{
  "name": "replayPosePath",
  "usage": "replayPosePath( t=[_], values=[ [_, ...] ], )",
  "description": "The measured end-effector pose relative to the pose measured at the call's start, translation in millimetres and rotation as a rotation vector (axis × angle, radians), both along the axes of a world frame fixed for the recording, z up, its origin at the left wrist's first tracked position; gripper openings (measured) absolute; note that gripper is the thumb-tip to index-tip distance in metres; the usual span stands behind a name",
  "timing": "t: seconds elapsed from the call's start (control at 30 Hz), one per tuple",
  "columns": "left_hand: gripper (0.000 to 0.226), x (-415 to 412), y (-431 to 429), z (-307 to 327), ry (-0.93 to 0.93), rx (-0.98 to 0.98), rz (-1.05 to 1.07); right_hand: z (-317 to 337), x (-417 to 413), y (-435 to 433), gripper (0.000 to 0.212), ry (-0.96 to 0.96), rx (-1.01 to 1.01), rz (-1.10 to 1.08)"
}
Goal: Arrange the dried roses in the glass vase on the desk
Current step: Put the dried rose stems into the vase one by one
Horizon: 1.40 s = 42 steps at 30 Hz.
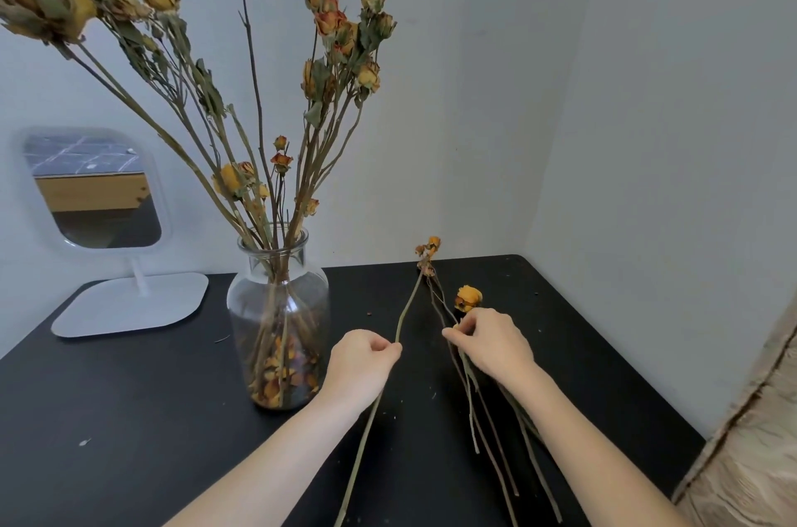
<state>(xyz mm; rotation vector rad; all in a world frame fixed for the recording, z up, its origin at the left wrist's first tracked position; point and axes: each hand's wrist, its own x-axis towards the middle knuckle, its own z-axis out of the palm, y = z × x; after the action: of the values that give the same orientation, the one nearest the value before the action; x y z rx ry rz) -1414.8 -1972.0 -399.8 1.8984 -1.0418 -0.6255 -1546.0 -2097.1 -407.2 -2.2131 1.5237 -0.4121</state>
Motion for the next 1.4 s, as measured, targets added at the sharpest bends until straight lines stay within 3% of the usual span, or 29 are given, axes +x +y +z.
replayPosePath(
  t=[0.3, 0.6, 0.77, 1.17, 1.4],
  values=[
    [0.024, 3.7, 11.1, 12.7, -0.052, -0.083, -0.004, -2.9, 9.6, 1.7, 0.020, 0.009, 0.064, 0.015],
    [0.016, 4.7, 10.6, 8.9, -0.052, -0.068, 0.006, -4.5, 12.9, 7.6, 0.029, 0.265, 0.113, 0.032],
    [0.023, 6.9, 12.7, 6.7, -0.041, -0.043, 0.019, 0.5, 19.8, 8.7, 0.016, 0.294, 0.131, 0.011],
    [0.016, 8.7, 13.1, 9.0, -0.003, -0.075, 0.019, 30.9, 6.4, 4.4, 0.029, -0.348, 0.362, -0.089],
    [0.010, 6.9, 15.9, 11.5, -0.035, -0.101, 0.008, 35.7, 0.5, 8.6, 0.022, -0.333, 0.371, -0.103]
  ],
)
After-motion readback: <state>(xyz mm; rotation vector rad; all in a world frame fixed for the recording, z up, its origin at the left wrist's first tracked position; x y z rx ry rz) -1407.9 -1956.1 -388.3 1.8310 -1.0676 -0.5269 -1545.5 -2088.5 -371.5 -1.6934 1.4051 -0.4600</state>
